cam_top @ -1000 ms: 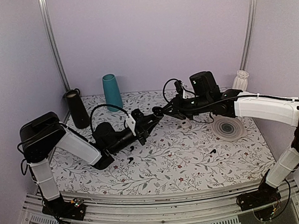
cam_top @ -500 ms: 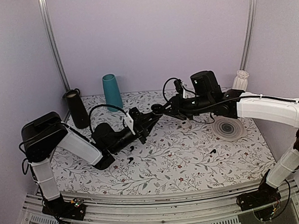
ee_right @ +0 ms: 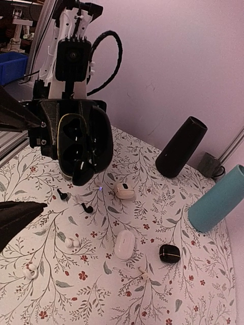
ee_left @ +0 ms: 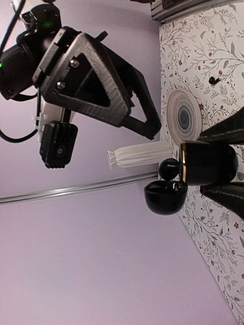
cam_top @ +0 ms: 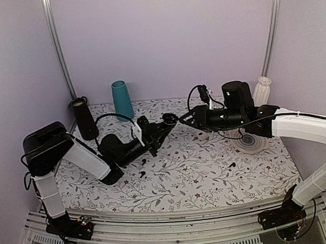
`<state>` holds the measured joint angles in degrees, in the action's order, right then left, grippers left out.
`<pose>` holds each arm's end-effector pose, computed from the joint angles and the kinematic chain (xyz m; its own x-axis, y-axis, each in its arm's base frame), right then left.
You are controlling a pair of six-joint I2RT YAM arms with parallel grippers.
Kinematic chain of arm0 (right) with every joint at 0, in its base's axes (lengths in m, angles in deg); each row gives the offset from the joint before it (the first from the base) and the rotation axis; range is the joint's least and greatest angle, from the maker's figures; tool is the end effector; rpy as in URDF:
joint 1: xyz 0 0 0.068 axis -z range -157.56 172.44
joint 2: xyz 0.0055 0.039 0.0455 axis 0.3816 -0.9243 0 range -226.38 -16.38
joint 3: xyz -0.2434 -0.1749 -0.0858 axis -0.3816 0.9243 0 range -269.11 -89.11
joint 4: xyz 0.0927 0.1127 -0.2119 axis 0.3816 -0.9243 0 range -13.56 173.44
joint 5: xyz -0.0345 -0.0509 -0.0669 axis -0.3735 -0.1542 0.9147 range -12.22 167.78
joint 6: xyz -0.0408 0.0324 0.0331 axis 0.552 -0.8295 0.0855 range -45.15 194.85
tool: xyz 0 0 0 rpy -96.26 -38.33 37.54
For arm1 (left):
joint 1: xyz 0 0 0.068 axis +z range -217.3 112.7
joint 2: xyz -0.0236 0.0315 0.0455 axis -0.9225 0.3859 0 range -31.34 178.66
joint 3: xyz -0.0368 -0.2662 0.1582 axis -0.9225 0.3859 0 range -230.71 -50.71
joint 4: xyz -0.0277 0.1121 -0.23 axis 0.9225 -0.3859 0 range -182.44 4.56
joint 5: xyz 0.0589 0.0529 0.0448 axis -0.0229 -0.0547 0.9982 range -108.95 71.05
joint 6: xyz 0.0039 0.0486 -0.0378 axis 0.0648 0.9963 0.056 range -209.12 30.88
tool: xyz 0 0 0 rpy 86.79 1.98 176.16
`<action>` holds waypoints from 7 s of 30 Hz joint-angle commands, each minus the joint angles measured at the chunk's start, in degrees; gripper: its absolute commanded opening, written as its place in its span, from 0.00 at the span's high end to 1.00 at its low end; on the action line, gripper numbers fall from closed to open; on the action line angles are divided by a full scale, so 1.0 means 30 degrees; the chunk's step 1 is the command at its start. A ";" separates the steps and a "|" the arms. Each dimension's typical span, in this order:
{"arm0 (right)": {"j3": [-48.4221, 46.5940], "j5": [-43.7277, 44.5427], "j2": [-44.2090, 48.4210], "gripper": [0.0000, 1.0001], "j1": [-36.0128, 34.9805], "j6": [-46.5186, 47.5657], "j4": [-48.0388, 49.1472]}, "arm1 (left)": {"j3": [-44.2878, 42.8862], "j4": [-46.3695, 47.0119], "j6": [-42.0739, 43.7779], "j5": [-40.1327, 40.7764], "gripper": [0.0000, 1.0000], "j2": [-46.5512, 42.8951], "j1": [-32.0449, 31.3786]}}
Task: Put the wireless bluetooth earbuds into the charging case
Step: Insert the right earbud into the right side groove of the charging case, then adjust the right earbud in the right side groove of the charging case.
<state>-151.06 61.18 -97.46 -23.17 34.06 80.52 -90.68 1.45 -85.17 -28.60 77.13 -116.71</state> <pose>0.2210 0.2449 0.3472 -0.7672 0.1115 -0.6317 -0.4870 0.5396 0.6867 0.2376 -0.2892 0.2380 0.2636 -0.2033 -0.9430 0.8360 0.5359 0.1182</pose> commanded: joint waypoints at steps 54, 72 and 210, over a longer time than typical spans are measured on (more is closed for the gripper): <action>0.0975 -0.1516 -0.0858 0.72 0.0883 0.2140 0.2758 | 0.0373 0.5343 -0.4523 -0.6190 1.00 -0.1379 0.1257; 0.1093 -0.1878 0.0027 0.73 0.0264 0.2704 0.2963 | 0.0084 0.3962 -0.4287 -0.5354 1.00 -0.1309 0.1204; -0.4447 -0.4746 -0.1392 0.62 0.0187 0.1401 -0.5227 | -0.0862 -0.2447 0.0423 -0.2580 1.00 -0.1656 -0.0507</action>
<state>-161.92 48.54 -101.96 -22.08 36.70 66.12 -92.03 -9.02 -81.04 -36.18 70.51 -117.89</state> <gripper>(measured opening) 0.367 0.214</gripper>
